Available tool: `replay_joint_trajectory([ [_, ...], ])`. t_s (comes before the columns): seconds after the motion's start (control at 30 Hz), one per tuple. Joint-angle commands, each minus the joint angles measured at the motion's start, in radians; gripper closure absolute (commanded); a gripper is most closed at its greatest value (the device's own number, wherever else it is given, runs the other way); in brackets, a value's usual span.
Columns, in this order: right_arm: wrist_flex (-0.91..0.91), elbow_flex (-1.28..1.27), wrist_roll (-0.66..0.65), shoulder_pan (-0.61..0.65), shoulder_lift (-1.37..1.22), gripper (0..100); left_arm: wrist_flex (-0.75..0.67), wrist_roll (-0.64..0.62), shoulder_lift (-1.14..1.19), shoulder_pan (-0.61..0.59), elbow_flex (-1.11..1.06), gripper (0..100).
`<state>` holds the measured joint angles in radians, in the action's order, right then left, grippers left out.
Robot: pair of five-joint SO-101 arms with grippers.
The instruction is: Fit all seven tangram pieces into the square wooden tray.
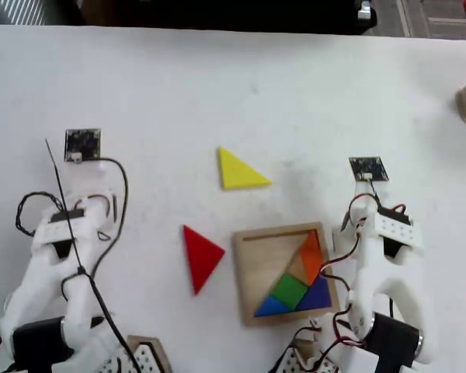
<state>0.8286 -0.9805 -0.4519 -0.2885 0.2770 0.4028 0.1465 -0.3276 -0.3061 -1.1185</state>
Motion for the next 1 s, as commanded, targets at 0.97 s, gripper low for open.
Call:
replay_joint_trajectory([
  [0.97, 0.088, 0.589, 0.193, 0.731, -0.173, 92.6, -0.1, 0.054, -0.001, -0.008, 0.032, 98],
])
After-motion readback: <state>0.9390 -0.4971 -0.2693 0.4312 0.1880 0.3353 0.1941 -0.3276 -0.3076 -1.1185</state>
